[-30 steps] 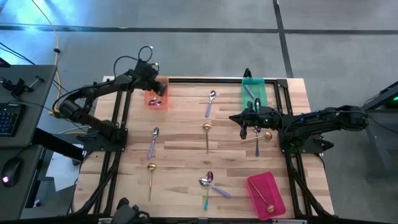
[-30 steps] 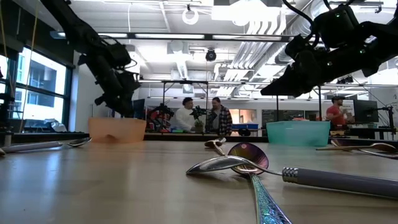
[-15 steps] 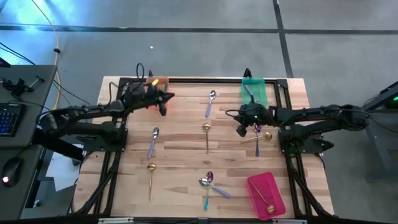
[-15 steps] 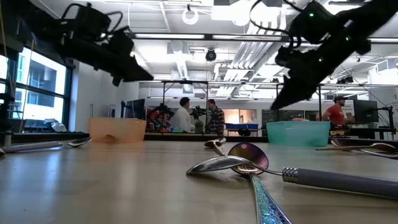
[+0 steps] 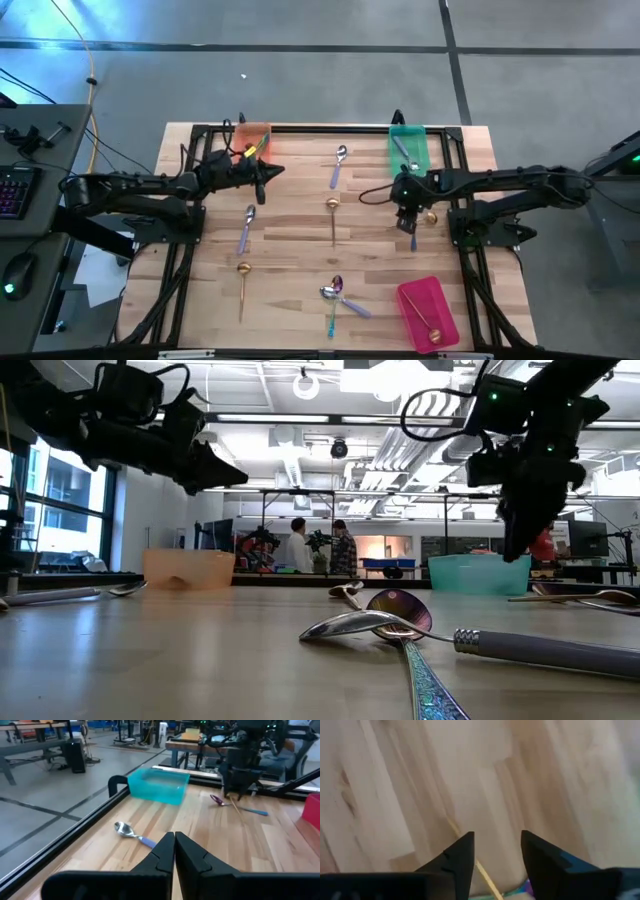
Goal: Sort silverware by color (type)
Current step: Put the gold spoon into the pink bin
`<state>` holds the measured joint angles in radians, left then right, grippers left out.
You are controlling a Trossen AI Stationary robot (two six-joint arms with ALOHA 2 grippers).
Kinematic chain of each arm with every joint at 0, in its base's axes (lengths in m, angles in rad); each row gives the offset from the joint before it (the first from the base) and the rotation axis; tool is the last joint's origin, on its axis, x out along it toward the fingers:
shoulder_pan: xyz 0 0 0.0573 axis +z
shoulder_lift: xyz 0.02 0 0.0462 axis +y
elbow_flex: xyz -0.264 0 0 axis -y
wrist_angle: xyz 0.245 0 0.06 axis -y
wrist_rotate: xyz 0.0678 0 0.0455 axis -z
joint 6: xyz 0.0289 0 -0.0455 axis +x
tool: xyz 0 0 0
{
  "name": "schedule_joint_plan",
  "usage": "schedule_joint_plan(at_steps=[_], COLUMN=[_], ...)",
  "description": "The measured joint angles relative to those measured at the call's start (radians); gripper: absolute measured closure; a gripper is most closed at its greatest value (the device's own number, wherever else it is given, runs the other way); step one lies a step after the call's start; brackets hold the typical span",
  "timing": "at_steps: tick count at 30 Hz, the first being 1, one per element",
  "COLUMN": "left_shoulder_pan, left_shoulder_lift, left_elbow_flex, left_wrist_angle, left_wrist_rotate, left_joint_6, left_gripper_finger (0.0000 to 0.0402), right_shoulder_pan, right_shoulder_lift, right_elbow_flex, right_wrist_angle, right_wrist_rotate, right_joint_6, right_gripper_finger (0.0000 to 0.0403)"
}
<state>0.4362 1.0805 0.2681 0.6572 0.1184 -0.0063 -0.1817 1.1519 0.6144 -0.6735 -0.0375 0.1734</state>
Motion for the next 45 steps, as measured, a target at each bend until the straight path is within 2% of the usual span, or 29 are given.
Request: schedule_joint_plan(at_steps=[8, 13, 18, 27, 31, 36, 39, 45], left_shoulder_pan=[-0.002, -0.002, -0.012, -0.033, -0.034, -0.034, -0.037, -0.06], left_shoulder_lift=[0.0, 0.001, 0.001, 0.001, 0.001, 0.001, 0.001, 0.001], left_elbow_flex=[-0.013, -0.013, -0.013, -0.013, -0.013, -0.013, -0.013, -0.013], left_wrist_angle=[0.001, 0.001, 0.005, 0.027, 0.029, 0.029, 0.026, 0.022], left_wrist_rotate=[-0.018, -0.027, -0.028, -0.027, -0.026, -0.026, -0.025, -0.024], left_joint_6=[-0.009, 0.0, -0.008, -0.025, -0.046, -0.061, -0.061, -0.042], left_gripper_finger=[0.0398, 0.0398, 0.0398, 0.0398, 0.0398, 0.0399, 0.0399, 0.0399], right_shoulder_pan=[0.107, 0.145, 0.143, 0.142, 0.14, 0.136, 0.136, 0.165], right_shoulder_lift=[0.157, 0.258, 0.318, 0.299, 0.289, 0.293, 0.291, 0.289], right_elbow_flex=[-0.001, 0.005, 0.01, 0.003, 0.008, 0.095, 0.186, 0.366], right_wrist_angle=[-0.056, -0.063, -0.069, -0.064, -0.086, -0.243, -0.274, -0.407], right_wrist_rotate=[0.002, 0.05, 0.048, 0.028, 0.014, -0.002, -0.012, -0.108], right_joint_6=[0.034, 0.061, 0.057, 0.084, 0.137, 0.205, 0.26, 0.405], right_gripper_finger=[0.0254, 0.0258, 0.0295, 0.0391, 0.0394, 0.04, 0.04, 0.0402])
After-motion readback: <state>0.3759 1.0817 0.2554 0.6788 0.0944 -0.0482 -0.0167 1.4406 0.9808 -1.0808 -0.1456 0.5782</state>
